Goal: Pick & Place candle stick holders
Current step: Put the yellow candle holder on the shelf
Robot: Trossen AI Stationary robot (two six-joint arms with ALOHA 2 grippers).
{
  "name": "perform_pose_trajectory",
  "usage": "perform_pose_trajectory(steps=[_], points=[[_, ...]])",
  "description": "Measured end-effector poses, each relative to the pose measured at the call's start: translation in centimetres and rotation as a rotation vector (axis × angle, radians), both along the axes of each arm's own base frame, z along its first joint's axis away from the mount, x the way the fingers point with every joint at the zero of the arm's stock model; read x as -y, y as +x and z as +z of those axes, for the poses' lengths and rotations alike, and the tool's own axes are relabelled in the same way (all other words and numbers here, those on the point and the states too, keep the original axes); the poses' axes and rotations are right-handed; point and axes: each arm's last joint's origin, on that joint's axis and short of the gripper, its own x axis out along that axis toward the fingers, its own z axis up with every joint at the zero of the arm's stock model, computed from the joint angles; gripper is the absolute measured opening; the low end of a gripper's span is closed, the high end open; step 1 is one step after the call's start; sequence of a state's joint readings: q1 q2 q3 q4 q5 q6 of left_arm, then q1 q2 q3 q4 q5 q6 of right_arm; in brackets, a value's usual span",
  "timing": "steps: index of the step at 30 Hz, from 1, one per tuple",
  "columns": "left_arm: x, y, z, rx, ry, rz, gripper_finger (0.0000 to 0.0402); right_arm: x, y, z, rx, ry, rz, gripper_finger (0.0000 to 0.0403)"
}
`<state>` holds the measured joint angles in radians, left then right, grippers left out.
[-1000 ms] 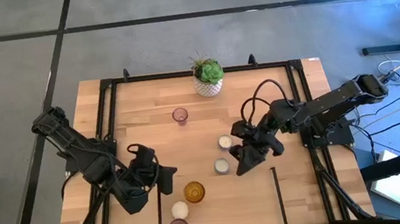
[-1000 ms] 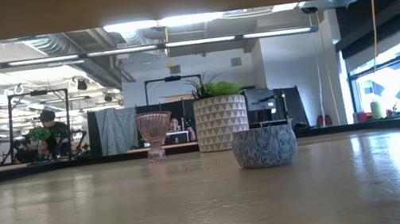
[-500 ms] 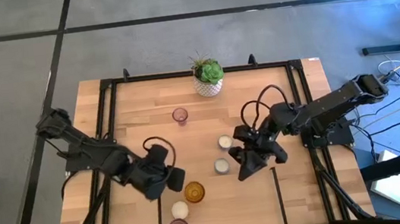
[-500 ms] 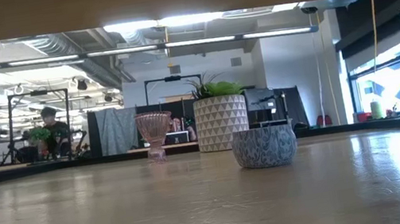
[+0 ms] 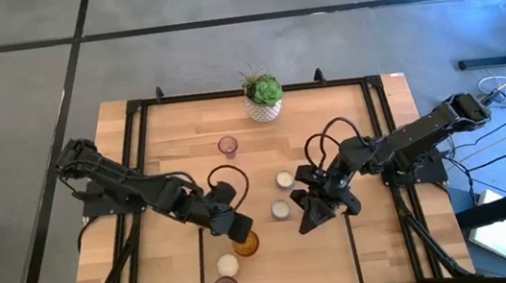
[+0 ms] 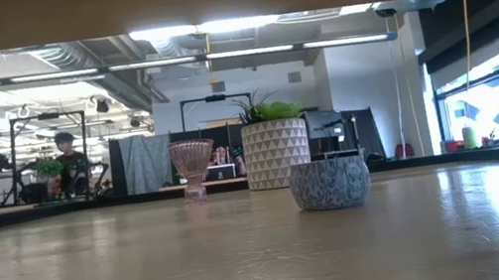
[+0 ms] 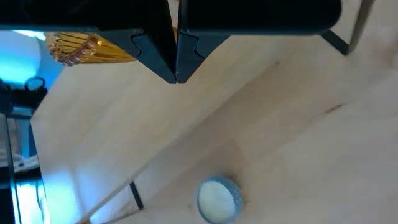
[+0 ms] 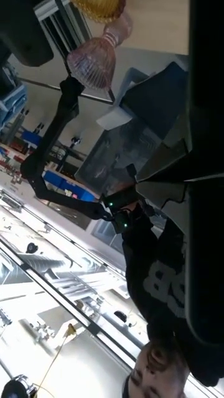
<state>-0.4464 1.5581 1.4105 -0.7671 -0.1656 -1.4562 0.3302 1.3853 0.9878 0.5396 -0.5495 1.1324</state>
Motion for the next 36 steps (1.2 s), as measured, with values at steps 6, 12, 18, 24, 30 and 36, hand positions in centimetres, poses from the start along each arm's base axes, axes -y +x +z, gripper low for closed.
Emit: perform_pose_trajectory(steps=[6,12,18,24,30,36], points=[[0.2,0.3,0.0,0.016,-0.031,-0.026,0.0002,-0.4,-0.2,0.0,0.008,-0.004,0.012,0.0003],[0.7,0.2,0.1,0.017,-0.070,-0.031,0.0002,-0.4,-0.2,0.0,0.008,-0.005,0.013,0.0003],[1.3,0.0,0.2,0.025,-0.087,-0.053,0.0002,-0.4,-0.2,0.0,0.010,-0.006,0.013,0.0003],[1.7,-0.1,0.3,0.031,-0.099,-0.073,0.0002,-0.4,-0.2,0.0,0.010,-0.006,0.013,0.0003],[1.3,0.2,0.4,0.058,-0.054,-0.091,0.0002,-0.4,-0.2,0.0,0.010,-0.006,0.013,0.0003],[0.3,0.8,0.4,0.063,-0.071,-0.121,0.0002,-0.4,-0.2,0.0,0.009,-0.005,0.014,0.0003]])
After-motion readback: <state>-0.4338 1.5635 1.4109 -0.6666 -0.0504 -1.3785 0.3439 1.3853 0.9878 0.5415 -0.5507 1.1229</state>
